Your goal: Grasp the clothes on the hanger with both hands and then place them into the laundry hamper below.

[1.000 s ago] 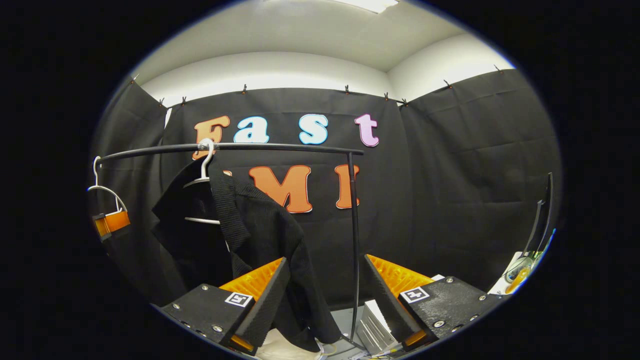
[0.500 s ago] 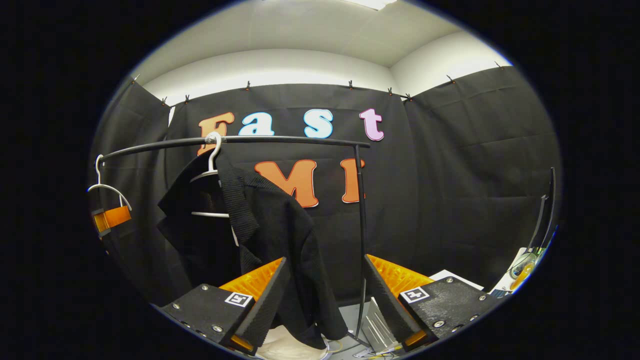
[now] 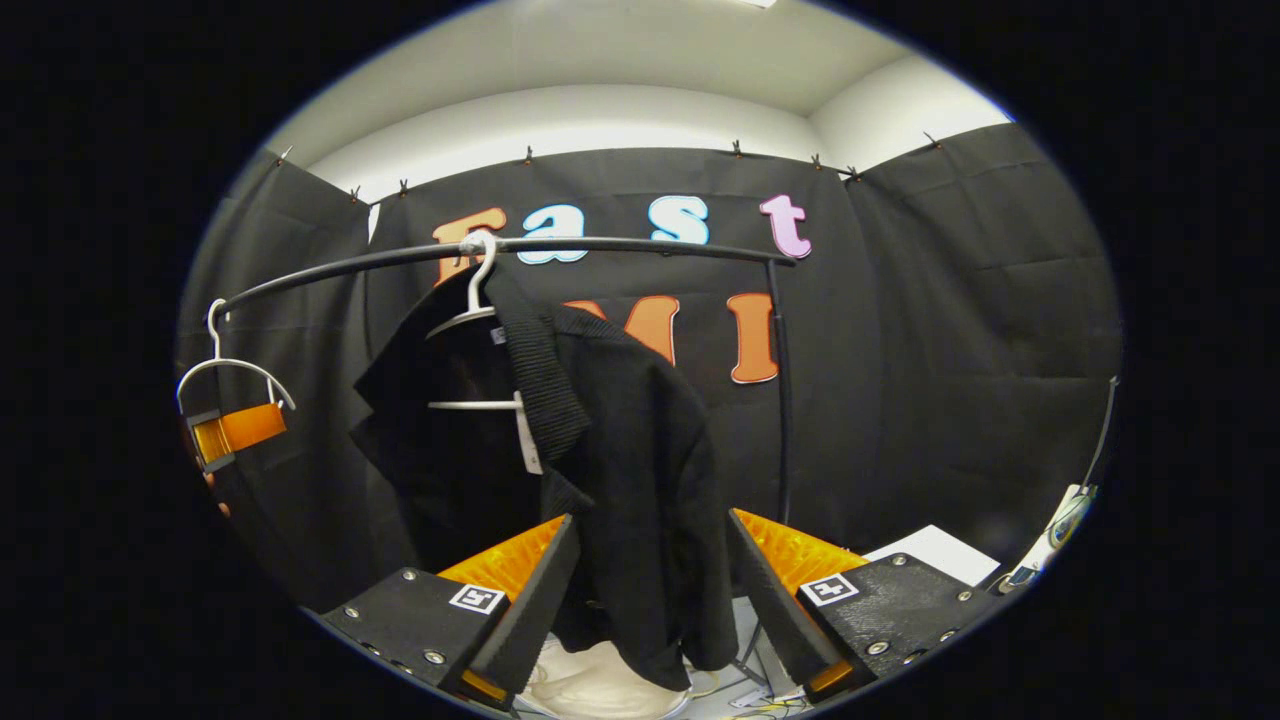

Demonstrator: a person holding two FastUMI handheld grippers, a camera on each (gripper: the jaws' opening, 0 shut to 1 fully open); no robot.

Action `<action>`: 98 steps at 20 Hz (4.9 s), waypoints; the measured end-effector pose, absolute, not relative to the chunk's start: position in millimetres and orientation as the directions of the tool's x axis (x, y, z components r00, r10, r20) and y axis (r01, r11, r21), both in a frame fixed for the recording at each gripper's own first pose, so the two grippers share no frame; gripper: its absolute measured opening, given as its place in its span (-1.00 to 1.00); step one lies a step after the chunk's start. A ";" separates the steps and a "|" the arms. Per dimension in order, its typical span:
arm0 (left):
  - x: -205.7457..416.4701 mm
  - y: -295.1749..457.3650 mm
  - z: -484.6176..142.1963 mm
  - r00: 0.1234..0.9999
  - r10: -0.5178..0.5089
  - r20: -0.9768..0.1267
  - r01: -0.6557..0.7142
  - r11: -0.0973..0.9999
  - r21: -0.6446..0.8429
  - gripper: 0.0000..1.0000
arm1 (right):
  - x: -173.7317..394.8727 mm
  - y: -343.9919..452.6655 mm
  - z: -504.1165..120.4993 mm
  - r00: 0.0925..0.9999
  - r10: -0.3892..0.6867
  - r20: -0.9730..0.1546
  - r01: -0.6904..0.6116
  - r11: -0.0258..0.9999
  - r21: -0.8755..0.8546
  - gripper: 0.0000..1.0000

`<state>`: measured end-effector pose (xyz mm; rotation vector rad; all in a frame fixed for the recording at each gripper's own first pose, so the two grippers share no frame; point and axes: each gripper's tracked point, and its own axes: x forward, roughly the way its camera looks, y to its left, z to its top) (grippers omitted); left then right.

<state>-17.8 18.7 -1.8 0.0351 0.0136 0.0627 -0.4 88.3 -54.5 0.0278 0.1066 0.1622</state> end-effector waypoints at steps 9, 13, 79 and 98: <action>-18.7 47.8 -17.6 0.992 0.116 -0.042 -0.114 0.992 0.050 0.94 | 43.2 130.6 -89.5 0.965 0.198 -0.172 -0.184 0.978 0.095 0.92; -14.8 53.6 -20.7 0.991 0.124 -0.046 -0.121 0.990 0.068 0.94 | 68.6 129.1 -108.9 0.965 0.153 -0.211 -0.131 0.985 0.115 0.83; 127.0 -11.2 -136.3 0.975 0.073 -0.211 -0.068 0.997 0.031 -0.86 | 137.6 -4.5 32.9 0.899 0.438 -0.027 -0.416 0.871 0.261 -1.00; 98.1 20.6 -39.7 0.991 0.090 -0.098 -0.093 0.996 -0.018 -0.92 | 152.0 -44.7 90.9 0.826 0.564 0.017 -0.529 0.764 0.368 -1.00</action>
